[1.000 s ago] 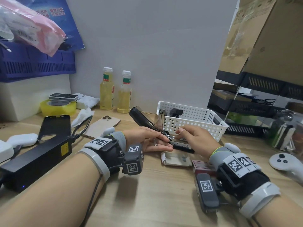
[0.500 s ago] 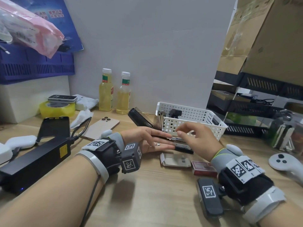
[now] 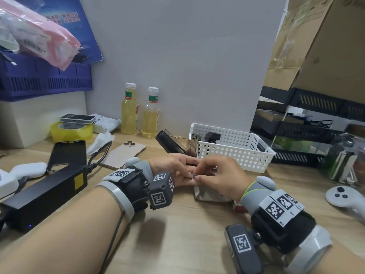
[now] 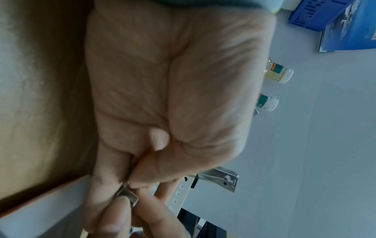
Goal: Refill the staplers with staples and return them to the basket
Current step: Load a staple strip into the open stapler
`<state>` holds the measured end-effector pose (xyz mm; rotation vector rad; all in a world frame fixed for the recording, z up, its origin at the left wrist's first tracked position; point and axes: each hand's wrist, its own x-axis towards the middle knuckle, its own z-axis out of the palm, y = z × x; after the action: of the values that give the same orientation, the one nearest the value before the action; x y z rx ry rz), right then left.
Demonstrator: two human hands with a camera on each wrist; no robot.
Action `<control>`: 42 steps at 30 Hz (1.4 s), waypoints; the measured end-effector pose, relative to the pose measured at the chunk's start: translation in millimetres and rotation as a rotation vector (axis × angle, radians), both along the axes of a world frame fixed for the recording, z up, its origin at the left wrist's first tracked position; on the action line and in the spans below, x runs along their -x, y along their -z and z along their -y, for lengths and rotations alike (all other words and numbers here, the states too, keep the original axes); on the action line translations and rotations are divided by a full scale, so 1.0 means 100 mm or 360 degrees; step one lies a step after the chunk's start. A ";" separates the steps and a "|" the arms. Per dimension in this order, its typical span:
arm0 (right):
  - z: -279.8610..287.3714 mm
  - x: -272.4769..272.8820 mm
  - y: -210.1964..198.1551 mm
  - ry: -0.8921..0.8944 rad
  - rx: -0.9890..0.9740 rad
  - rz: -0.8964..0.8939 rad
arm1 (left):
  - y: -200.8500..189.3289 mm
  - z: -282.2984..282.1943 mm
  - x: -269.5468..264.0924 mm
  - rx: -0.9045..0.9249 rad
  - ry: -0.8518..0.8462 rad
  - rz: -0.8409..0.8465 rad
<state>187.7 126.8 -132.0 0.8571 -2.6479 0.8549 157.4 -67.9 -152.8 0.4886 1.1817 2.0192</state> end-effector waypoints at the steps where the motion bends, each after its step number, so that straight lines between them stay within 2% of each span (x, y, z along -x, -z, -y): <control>1: 0.00 0.00 0.00 -0.0003 0.0004 -0.0007 | 0.00 0.00 0.00 0.0006 -0.0004 -0.0003; 10: -0.06 0.10 0.04 0.0162 0.0296 -0.0153 | 0.02 -0.02 -0.03 0.0194 -0.0186 0.0044; 18: -0.07 0.07 0.03 0.0052 0.0312 -0.0107 | 0.03 -0.06 -0.03 0.0151 -0.0384 0.0039; 32: -0.09 0.10 0.05 0.0024 0.0301 -0.0002 | 0.05 -0.07 0.00 0.0182 -0.0390 0.0016; 36: -0.12 0.25 0.09 0.0214 0.0435 -0.0002 | 0.03 -0.05 -0.01 0.0180 -0.0384 0.0022; 39: -0.15 0.40 0.13 0.0410 0.0330 -0.0008 | 0.00 -0.03 -0.02 0.0186 -0.0392 0.0061; 42: -0.14 0.50 0.11 0.0497 0.0003 0.0033 | -0.04 0.01 -0.03 0.0189 -0.0428 0.0095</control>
<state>137.8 140.7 -143.5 0.4173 -2.6979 0.7878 160.5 -68.8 -149.0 0.2180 1.3811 2.1550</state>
